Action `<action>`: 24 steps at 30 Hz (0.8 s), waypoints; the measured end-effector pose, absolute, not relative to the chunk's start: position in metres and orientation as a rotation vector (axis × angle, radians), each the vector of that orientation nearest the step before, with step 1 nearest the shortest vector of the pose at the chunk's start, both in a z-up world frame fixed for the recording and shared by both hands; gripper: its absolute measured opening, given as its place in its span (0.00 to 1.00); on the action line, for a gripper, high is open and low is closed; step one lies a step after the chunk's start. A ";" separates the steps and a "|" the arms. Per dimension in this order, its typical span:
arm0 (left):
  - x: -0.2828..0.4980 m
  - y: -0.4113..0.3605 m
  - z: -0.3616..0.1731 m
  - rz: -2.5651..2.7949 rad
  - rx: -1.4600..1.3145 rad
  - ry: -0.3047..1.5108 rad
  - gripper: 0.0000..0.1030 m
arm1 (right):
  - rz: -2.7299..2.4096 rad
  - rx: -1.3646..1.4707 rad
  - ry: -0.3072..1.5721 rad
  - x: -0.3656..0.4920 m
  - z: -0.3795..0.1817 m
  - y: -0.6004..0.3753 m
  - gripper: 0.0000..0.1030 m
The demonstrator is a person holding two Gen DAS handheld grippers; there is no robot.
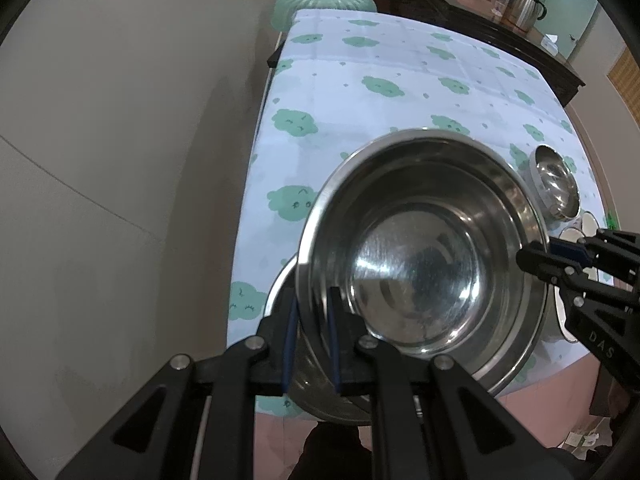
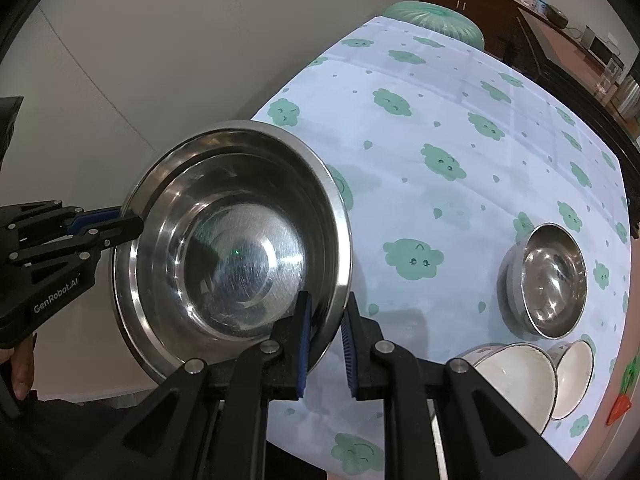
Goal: Organize plates and bowls
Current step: 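Carry both held steel bowls along the tablecloth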
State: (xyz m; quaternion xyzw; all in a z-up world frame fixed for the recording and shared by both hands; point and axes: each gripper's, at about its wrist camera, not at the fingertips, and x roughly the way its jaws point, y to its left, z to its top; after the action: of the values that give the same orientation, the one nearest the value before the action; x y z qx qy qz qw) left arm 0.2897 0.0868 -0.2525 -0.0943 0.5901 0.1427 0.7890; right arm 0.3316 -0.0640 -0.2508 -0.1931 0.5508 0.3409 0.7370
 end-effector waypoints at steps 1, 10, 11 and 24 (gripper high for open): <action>0.289 0.088 -0.253 0.310 -0.204 1.272 0.11 | 0.751 -0.427 1.211 0.331 -0.251 -0.063 0.16; 0.276 0.095 -0.257 0.331 -0.229 1.288 0.11 | 0.777 -0.449 1.218 0.323 -0.256 -0.053 0.16; 0.275 0.096 -0.257 0.334 -0.231 1.290 0.11 | 0.779 -0.451 1.219 0.321 -0.256 -0.052 0.16; 0.259 0.104 -0.266 0.356 -0.251 1.308 0.11 | 0.805 -0.478 1.239 0.309 -0.265 -0.039 0.17</action>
State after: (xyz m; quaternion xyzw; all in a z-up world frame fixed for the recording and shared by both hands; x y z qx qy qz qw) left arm 0.2589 0.1044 -0.2657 -0.1159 0.6036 0.1641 0.7716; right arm 0.3087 -0.0393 -0.2653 -0.2159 0.5592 0.3632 0.7132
